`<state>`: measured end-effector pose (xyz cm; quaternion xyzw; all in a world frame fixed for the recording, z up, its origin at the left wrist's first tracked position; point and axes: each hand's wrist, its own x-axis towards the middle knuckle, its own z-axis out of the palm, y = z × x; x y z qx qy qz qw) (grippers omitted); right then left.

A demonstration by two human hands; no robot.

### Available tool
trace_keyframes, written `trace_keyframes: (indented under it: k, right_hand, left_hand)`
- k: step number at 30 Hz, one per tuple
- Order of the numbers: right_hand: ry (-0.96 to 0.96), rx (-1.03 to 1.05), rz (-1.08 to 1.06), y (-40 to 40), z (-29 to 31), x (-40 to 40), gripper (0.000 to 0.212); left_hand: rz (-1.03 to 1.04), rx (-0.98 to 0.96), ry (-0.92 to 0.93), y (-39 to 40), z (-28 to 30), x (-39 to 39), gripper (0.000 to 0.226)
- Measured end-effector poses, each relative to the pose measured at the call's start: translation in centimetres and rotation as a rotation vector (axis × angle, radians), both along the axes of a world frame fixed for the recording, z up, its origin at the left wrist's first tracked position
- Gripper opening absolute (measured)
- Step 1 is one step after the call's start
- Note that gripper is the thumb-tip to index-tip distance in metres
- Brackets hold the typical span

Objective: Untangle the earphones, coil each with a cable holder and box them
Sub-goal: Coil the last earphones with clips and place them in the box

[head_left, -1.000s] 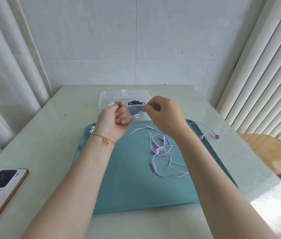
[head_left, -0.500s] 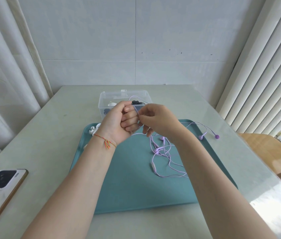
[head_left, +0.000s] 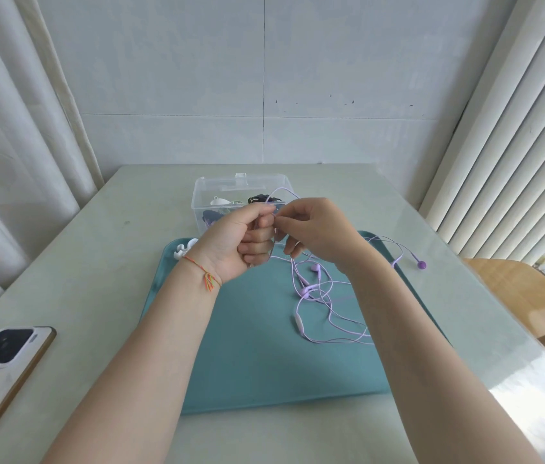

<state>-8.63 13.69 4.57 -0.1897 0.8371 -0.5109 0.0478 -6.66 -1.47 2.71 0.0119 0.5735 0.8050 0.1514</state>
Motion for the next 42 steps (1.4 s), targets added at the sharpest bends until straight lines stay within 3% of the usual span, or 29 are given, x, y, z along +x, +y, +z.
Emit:
trace_keyframes:
  k: [4,8,14,18,22,35,42]
  right_hand:
    - [0.161,-0.085,-0.124,0.8,0.4,-0.6,0.017]
    - [0.389,0.058,-0.044,1.2,0.9,0.0,0.045]
    - [0.319,0.348,0.022,1.5,1.0,0.0,0.013]
    - [0.39,0.469,0.024,1.8,1.3,0.0,0.01]
    - [0.413,0.418,-0.019,1.7,1.2,-0.2,0.009]
    - [0.401,0.282,-0.12,2.1,0.8,-0.9,0.009]
    - [0.282,0.186,-0.112,2.2,-0.1,-1.4,0.011]
  left_hand:
    - [-0.047,-0.079,-0.043,0.4,-0.3,0.2,0.039]
    - [-0.141,-0.134,-0.042,1.2,-0.2,0.4,0.04]
    - [-0.146,-0.139,-0.075,0.8,-0.5,-0.2,0.041]
    - [-0.139,-0.212,-0.058,0.9,-1.1,-0.5,0.036]
    - [-0.118,-0.237,-0.017,1.6,-1.2,-0.3,0.032]
    - [-0.105,-0.119,0.06,1.6,-0.9,0.1,0.028]
    - [-0.061,0.269,0.092,1.5,-0.4,0.2,0.025]
